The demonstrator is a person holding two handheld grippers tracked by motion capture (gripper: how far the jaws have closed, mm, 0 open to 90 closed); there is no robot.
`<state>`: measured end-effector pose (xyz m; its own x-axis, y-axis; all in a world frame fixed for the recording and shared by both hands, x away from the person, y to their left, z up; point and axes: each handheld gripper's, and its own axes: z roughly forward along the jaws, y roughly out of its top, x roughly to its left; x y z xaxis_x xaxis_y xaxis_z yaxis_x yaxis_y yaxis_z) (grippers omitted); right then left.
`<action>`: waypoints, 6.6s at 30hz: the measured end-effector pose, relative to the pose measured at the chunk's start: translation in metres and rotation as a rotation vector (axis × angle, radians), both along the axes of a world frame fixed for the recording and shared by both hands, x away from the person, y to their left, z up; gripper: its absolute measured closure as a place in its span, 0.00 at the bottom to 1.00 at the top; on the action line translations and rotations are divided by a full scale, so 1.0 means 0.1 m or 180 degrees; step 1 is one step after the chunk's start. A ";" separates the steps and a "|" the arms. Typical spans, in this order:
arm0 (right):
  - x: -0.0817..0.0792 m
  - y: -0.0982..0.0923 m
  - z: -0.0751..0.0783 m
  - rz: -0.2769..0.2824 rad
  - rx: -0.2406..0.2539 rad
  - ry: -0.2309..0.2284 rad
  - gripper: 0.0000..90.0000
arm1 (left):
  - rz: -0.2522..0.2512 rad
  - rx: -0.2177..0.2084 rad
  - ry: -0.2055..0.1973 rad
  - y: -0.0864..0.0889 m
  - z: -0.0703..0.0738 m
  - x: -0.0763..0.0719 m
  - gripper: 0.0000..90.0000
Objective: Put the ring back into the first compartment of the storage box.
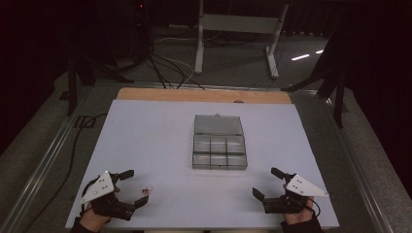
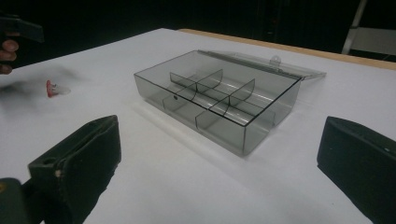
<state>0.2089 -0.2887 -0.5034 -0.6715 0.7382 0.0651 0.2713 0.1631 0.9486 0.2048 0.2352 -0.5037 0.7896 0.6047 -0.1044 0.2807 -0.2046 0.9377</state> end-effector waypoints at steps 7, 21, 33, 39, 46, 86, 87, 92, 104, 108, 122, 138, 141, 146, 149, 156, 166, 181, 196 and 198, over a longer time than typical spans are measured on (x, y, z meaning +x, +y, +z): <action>-0.01 0.00 0.00 -0.0004 -0.0014 -0.0009 0.00 | 0.0142 -0.0010 0.0005 -0.06 0.05 -0.01 0.01; -0.01 0.00 0.01 -0.0008 -0.0011 0.0000 0.00 | 0.0473 0.0055 0.0159 -0.21 0.03 -0.02 0.01; -0.02 -0.01 0.01 -0.0017 0.0008 0.0009 0.00 | 0.0653 0.0240 0.0382 -0.36 -0.06 -0.05 0.01; -0.02 -0.02 0.02 -0.0016 0.0016 0.0013 0.00 | 0.0801 0.0311 0.0450 -0.38 -0.08 -0.07 0.01; -0.03 -0.02 0.02 -0.0026 0.0020 0.0023 0.00 | 0.0930 0.0336 0.0532 -0.37 -0.09 -0.11 0.02; -0.03 -0.05 0.02 -0.0016 0.0094 0.0060 0.00 | 0.1202 0.1013 0.1132 -0.51 -0.19 -0.07 0.19; -0.03 -0.05 0.02 -0.0018 0.0094 0.0061 0.00 | 0.1212 0.1034 0.1131 -0.51 -0.19 -0.07 0.19; -0.03 -0.05 0.02 -0.0013 0.0098 0.0062 0.00 | 0.1242 0.1132 0.1021 -0.52 -0.19 -0.08 0.34; -0.03 -0.05 0.03 -0.0007 0.0097 0.0061 0.00 | 0.1295 0.1316 0.0970 -0.54 -0.21 -0.06 0.53; -0.03 -0.05 0.03 -0.0008 0.0092 0.0053 0.00 | 0.1277 0.1381 0.0934 -0.56 -0.22 -0.06 0.59; -0.03 -0.05 0.03 -0.0011 0.0088 0.0057 0.00 | 0.1222 0.1413 0.0939 -0.58 -0.23 -0.03 0.76; -0.04 -0.06 0.03 -0.0021 0.0081 0.0060 0.00 | 0.1165 0.1407 0.0986 -0.57 -0.22 -0.01 0.81; -0.04 -0.06 0.03 -0.0021 0.0082 0.0056 0.00 | 0.1154 0.1416 0.0979 -0.57 -0.22 -0.02 0.81; -0.04 -0.06 0.03 -0.0023 0.0086 0.0057 0.00 | 0.1132 0.1414 0.0967 -0.55 -0.20 -0.03 0.81; -0.04 -0.06 0.03 -0.0017 0.0083 0.0057 0.00 | 0.1111 0.1386 0.0955 -0.52 -0.19 -0.02 0.81; -0.04 -0.06 0.03 -0.0014 0.0086 0.0057 0.00 | 0.1058 0.1328 0.0998 -0.48 -0.17 -0.01 0.81; -0.04 -0.05 0.02 -0.0017 0.0092 0.0064 0.00 | 0.0951 0.1345 0.1020 -0.49 -0.15 -0.01 0.81; -0.05 -0.05 0.02 -0.0028 0.0086 0.0062 0.00 | 0.0814 0.1345 0.1022 -0.52 -0.13 -0.02 0.81; -0.04 -0.05 0.02 -0.0030 0.0080 0.0076 0.00 | 0.0554 0.1381 0.1046 -0.60 -0.11 0.02 0.81; -0.04 -0.05 0.02 -0.0031 0.0081 0.0077 0.00 | 0.0519 0.1401 0.1037 -0.62 -0.10 0.02 0.81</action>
